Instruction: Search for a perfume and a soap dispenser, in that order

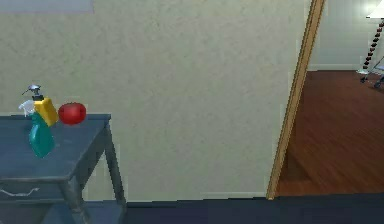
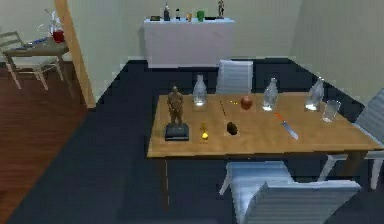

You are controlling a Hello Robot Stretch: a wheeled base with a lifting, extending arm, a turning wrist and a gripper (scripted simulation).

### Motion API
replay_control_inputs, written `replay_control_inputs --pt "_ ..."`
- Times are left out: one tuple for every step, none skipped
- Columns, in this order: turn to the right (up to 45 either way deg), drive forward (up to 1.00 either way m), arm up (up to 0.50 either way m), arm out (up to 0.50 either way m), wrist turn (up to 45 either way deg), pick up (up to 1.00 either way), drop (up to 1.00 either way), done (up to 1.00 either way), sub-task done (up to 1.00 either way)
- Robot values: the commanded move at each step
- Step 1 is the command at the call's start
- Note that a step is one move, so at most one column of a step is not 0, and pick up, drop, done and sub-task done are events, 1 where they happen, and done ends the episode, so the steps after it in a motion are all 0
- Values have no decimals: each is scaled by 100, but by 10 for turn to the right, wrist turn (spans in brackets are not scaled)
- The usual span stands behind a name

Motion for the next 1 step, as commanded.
replay_control_inputs --pt "0 30 0 0 0 0 0 0 0"
